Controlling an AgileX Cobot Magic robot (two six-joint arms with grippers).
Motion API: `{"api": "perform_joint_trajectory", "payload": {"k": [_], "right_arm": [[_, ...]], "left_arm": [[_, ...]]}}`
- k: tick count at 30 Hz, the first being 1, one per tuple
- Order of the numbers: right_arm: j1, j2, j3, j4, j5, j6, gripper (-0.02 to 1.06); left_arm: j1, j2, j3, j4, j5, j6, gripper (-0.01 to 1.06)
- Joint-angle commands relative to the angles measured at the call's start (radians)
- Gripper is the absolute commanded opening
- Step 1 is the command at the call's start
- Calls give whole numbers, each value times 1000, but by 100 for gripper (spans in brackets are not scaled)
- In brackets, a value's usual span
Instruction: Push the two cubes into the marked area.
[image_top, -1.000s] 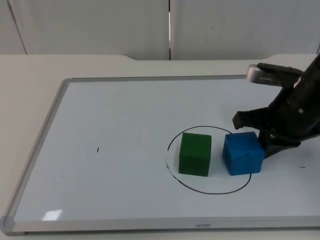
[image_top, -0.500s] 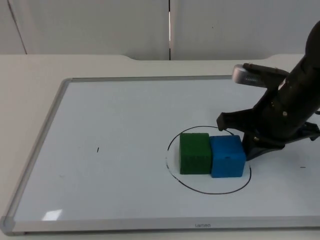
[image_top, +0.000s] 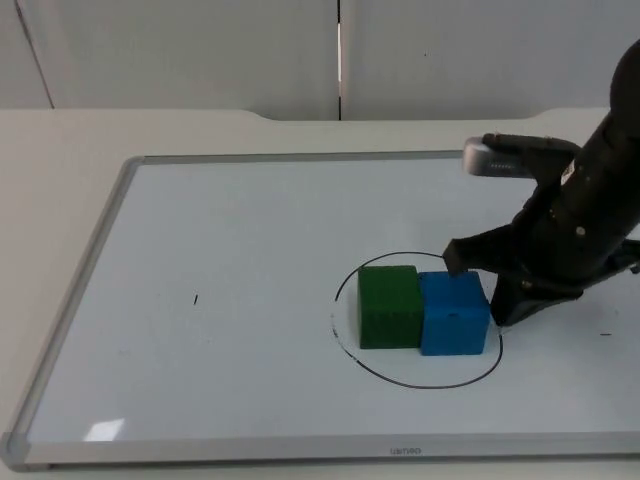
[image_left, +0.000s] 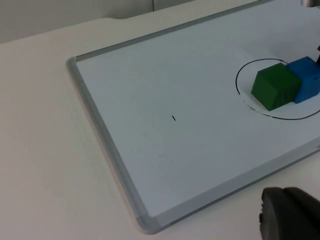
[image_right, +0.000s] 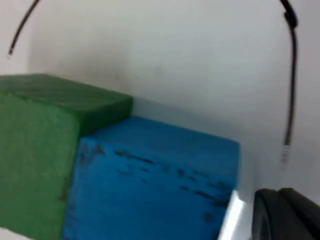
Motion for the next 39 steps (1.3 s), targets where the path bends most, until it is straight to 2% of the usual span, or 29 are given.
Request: {"api": "perform_joint_trajectory", "payload": {"k": [1,2,3,6,8,18,28,36,39], "right_arm": [[-5,-39,-4,-75,12,16,0],[-5,-68,-4,-125,13,41,0],[-5,-68,-4,-125,13,41,0],[-5,-176,-4,-227,31,85,0],[-5,-258,-4,-259,42,86,0],[-2,-616,-4,-265,82,83,0],[-2,-866,-2,-265,167,-8,0],[-2,-1046,100,-265,170,-20,0],[-2,-1174,197,-263,170,-20,0]], "left_arm": [[3,-4,3,5,2,-1,0],[3,-4,3,5,2,-1,0],[3,-4,3,5,2,-1,0],[3,-4,3,5,2,-1,0],[3,-4,3,5,2,-1,0],[3,-4,3,5,2,-1,0],[3,-4,3,5,2,-1,0],[3,-4,3,5,2,-1,0],[3,-4,3,5,2,-1,0]]}}
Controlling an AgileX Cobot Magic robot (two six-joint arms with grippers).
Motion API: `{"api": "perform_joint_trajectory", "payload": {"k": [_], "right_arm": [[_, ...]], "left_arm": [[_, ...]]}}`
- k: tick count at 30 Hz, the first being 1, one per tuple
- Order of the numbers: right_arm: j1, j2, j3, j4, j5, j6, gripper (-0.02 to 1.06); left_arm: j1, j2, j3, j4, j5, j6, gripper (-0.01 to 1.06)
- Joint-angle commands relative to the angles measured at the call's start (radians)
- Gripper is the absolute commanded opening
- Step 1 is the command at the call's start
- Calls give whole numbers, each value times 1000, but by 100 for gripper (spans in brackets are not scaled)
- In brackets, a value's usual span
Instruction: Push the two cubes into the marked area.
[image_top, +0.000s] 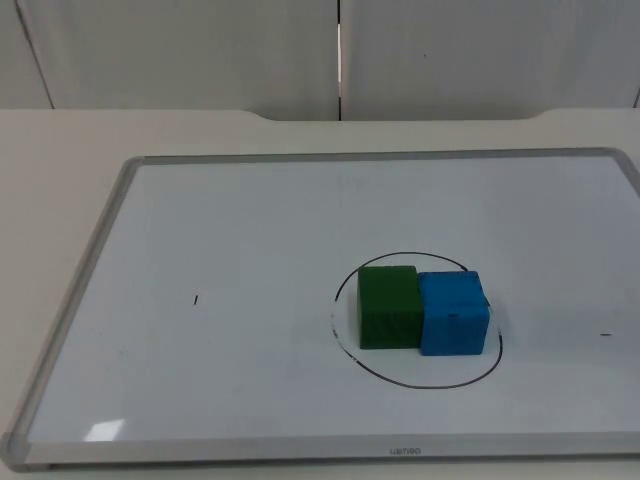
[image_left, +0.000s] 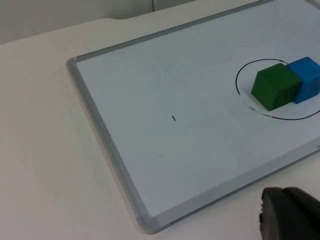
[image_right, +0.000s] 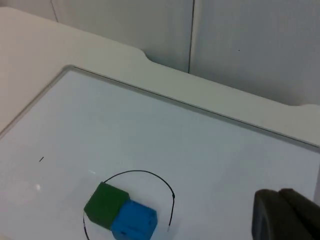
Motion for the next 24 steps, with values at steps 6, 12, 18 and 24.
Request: {"api": "perform_joint_trajectory", "payload": {"k": [6,12,18,24], "right_arm": [[-2,-217,156,-5,1,-9,0],[-2,-425,272,4,36,-4,0],[-2,-597,326,40,148,-4,0],[-2,-735,383,45,231,-4,0]], "left_arm": [[3,-4,3,5,2,-1,0],[3,-4,3,5,2,-1,0],[3,-4,3,5,2,-1,0],[3,-4,3,5,2,-1,0]]}}
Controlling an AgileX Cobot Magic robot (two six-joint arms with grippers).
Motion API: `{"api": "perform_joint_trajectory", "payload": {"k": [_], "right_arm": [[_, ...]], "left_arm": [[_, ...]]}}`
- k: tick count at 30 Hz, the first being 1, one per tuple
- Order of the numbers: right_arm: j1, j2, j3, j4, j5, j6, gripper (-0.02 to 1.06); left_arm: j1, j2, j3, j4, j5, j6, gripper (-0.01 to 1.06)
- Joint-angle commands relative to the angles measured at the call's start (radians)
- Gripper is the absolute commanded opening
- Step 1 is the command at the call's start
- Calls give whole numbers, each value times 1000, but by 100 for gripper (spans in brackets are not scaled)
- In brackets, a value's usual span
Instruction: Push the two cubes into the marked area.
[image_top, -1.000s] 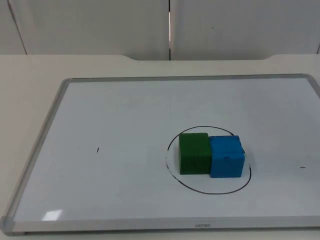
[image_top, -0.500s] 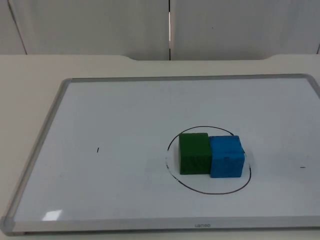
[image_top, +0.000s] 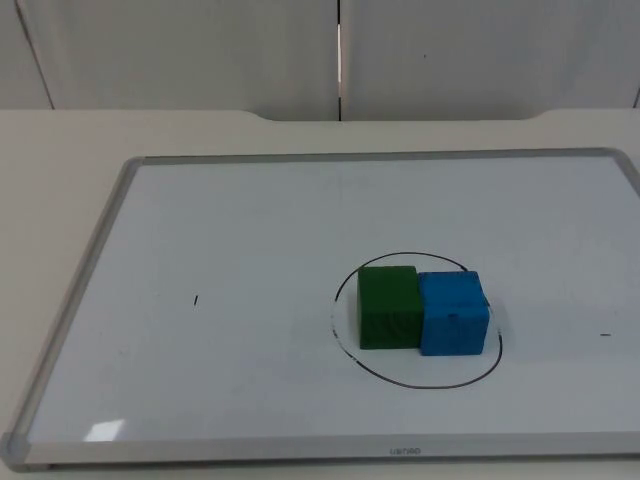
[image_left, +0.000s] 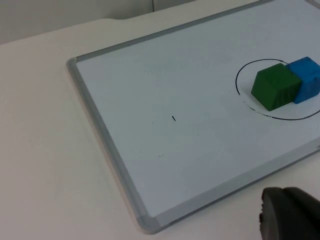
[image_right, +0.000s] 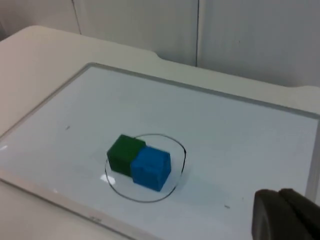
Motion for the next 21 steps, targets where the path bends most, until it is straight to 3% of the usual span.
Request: {"api": "perform_joint_trajectory", "payload": {"k": [1,9,21], "right_arm": [[-2,-38,17,9,29,-4,0],[-2,-158,44,-19,184,-9,0],[-2,-158,71,-19,194,-9,0]], "left_arm": [[3,-4,3,5,2,-1,0],[3,-4,3,5,2,-1,0],[3,-4,3,5,2,-1,0]]}}
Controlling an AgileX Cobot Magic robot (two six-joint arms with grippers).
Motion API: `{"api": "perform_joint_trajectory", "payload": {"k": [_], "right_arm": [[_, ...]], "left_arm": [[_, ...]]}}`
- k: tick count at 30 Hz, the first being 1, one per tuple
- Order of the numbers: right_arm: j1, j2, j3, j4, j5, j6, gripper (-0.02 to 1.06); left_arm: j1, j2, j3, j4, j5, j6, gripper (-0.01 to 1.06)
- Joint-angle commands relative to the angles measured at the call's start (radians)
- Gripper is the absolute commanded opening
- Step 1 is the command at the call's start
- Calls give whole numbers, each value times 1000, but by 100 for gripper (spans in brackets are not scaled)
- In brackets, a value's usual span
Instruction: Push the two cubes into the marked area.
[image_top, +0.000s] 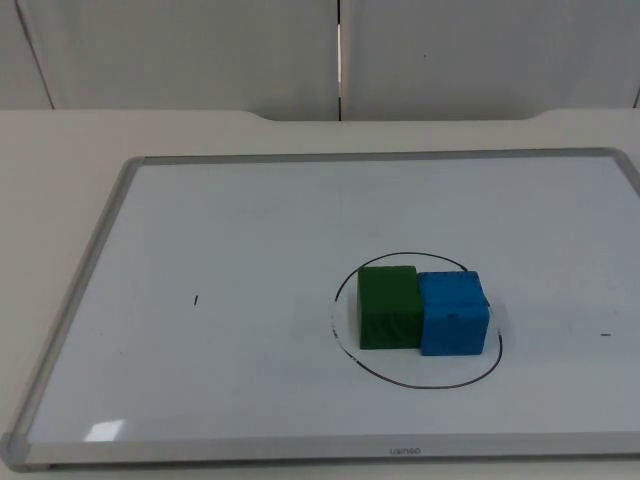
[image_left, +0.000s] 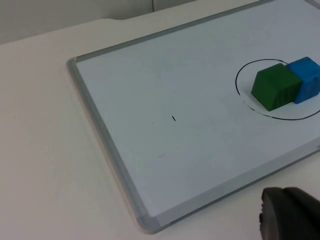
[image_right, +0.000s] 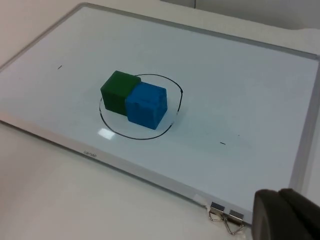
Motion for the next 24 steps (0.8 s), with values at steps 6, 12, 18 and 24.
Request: {"api": "perform_joint_trajectory", "payload": {"k": [6,12,18,24], "right_arm": [[-2,-5,3,0,-1,-5,0],[-2,-5,3,0,-1,-5,0],[-2,-5,3,0,-1,-5,0],[-2,-5,3,0,-1,-5,9]], "left_arm": [[3,-4,3,5,2,-1,0],[3,-4,3,5,2,-1,0],[3,-4,3,5,2,-1,0],[3,-4,3,5,2,-1,0]]}}
